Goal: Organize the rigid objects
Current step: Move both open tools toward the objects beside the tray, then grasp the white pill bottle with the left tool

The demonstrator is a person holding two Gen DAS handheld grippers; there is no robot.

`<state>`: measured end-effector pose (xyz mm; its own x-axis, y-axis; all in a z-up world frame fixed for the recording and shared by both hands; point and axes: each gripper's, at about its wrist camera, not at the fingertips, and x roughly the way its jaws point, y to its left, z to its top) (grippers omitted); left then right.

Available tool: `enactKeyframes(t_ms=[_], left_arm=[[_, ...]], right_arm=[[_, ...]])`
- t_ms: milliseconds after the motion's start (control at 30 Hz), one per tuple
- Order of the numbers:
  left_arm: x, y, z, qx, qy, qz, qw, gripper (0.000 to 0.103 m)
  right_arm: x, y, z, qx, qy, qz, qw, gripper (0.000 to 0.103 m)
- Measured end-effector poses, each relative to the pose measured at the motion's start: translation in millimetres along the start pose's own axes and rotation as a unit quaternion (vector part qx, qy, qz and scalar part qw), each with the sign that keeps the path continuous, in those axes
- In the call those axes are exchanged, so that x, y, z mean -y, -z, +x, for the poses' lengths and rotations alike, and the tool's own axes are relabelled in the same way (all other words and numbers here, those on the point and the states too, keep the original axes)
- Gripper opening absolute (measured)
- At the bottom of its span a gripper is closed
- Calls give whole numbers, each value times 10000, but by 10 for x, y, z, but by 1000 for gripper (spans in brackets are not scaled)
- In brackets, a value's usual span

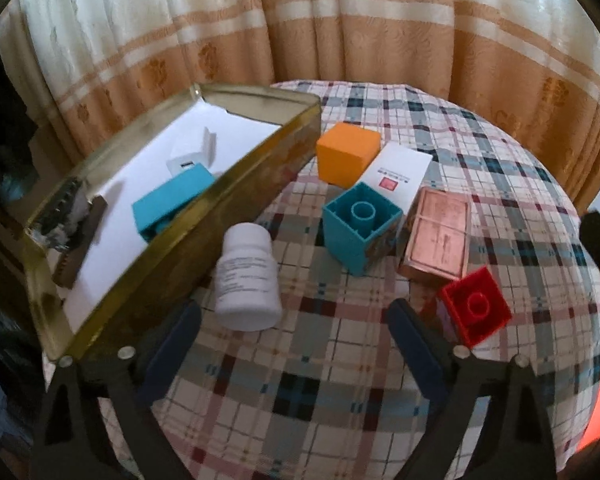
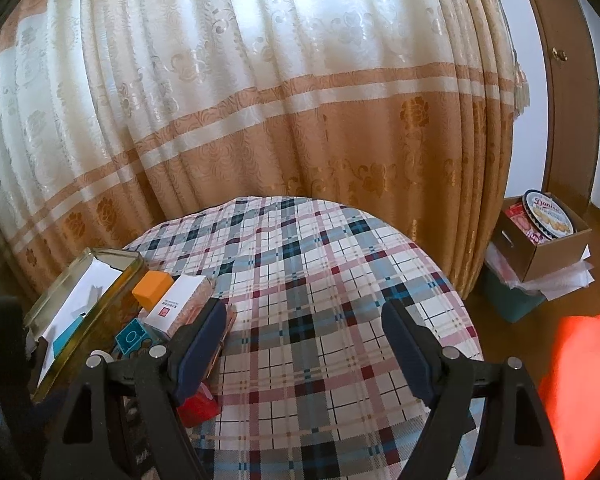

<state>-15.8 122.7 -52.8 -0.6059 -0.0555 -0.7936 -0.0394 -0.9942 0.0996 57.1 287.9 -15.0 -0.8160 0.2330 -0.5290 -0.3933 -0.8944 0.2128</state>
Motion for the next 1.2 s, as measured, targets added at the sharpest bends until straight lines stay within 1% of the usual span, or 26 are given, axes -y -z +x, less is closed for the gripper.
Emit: enactKeyframes(t_ms=[67,267,433,467,500,533,567,633,700,733,800,867,933,1000,1067,1200], left_arm=[[4,-44,57,-121,5,-43,9999,94],[-69,-164,204,-316,-43,-287,9991,94],[-69,-261,284,-384,79,-278,9988,93],[-70,-268,317,-445,160,-246,9986,90],[-87,-256,363,-544,276,-229,9979,88],[-120,-235,363,-465,440,-331,9974,83],[-133,-213,361,-399,483,-313,9975,83],[-118,-196,350,-339,554,-206,9977,78],[-100,-190,328,-296,656,-98,9974,64],[-98,-185,318,-263,700,-47,9972,60],[-97,-157,289,-136,774,70,9969,41],[-107,-137,268,-72,897,188,9958,39],[-153,-163,249,-95,1069,201,9940,36],[-158,-131,216,-96,1283,251,9914,36],[-158,-108,184,-56,1381,368,9897,36],[-214,-50,29,152,1613,602,9850,36]], right_arm=[[9,2,1,-9,-14,25,10000,82],[-4,3,13,-45,-29,3,10000,82],[-25,6,18,-66,-20,-40,10000,82],[-27,7,22,-74,-17,-45,10000,82],[-27,9,23,-80,-13,-47,10000,82],[-28,9,25,-84,-10,-49,10000,82],[-28,11,27,-88,-6,-46,10000,82],[-32,11,37,-104,7,-47,9999,82],[-36,9,48,-131,8,-61,9999,82],[-39,9,47,-132,12,-69,9999,82],[-43,6,52,-132,5,-67,9999,82],[-42,11,59,-162,-23,-64,9998,82],[-37,18,62,-180,-32,-47,9998,82],[-31,23,56,-187,-44,-20,9998,82],[-28,31,56,-224,-66,-7,9997,82],[-19,61,54,-380,-201,47,9991,82]])
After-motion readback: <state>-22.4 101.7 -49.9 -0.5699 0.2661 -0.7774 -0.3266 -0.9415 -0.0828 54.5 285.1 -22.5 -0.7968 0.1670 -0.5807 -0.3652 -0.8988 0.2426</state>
